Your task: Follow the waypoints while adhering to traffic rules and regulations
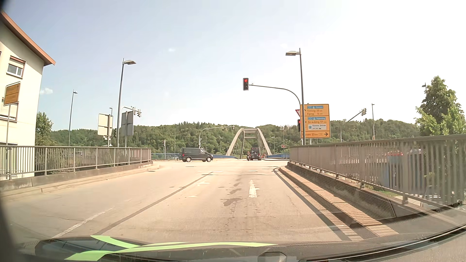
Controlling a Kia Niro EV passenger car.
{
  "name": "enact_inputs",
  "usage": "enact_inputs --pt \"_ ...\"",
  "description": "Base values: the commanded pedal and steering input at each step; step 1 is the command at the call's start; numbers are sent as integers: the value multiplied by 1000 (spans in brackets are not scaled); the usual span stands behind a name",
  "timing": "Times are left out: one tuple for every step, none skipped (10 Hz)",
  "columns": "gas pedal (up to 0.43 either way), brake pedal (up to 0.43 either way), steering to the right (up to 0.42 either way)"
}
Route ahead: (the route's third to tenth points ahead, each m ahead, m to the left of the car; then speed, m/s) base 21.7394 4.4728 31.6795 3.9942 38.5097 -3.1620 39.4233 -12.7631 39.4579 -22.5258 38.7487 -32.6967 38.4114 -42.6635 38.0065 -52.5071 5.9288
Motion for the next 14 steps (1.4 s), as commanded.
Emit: enact_inputs --pt "0 30 2" --pt "0 30 2" --pt "0 30 2" --pt "0 24 0" --pt "0 24 -2" --pt "0 24 -2" --pt "0 30 -2" --pt "0 30 -2" --pt "0 30 -5" --pt "0 30 -7" --pt "0 30 -6" --pt "0 30 -6" --pt "0 30 -5" --pt "0 30 -6"
